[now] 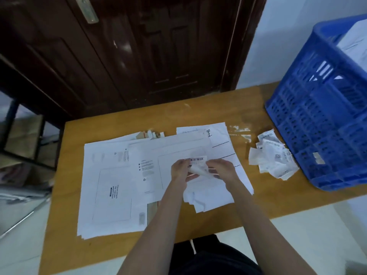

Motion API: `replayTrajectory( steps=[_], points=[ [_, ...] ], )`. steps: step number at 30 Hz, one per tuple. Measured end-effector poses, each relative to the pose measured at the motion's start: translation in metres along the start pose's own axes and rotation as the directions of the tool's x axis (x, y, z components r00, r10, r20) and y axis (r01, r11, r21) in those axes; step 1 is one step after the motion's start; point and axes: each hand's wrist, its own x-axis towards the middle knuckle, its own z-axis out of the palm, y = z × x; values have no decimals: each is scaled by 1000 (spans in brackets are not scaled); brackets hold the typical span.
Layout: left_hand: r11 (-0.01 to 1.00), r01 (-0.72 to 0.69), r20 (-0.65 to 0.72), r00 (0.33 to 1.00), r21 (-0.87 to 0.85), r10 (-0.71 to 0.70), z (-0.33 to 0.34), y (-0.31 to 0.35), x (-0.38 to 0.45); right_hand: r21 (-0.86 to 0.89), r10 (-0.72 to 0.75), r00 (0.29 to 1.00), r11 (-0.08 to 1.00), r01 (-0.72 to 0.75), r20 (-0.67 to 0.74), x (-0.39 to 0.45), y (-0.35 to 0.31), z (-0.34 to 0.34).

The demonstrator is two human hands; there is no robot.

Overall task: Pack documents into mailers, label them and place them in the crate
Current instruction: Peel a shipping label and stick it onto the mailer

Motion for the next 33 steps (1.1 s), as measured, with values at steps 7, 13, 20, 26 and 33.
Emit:
replayTrajectory(
  steps=[7, 13, 20, 26, 33],
  points=[
    [998, -18, 30, 999, 68, 16, -25, -3, 7, -92, -83, 996, 992, 80, -22, 7, -6, 27],
    [934, -121, -8, 991, 335, 131, -46, 9, 19, -207, -127, 990, 972, 114, -53, 21, -11, 51],
    [648, -109, -83, 963, 754, 258, -58, 36, 40, -293, -102, 992, 953, 77, -71, 41, -18, 68],
    [586, -173, -59, 933, 792, 356, -53, 41, 58, -370, -121, 986, 926, 72, -111, 55, -18, 73],
    [537, -165, -50, 930, 827, 364, -49, 38, 73, -503, -119, 984, 863, 36, -135, 65, -23, 76]
  ],
)
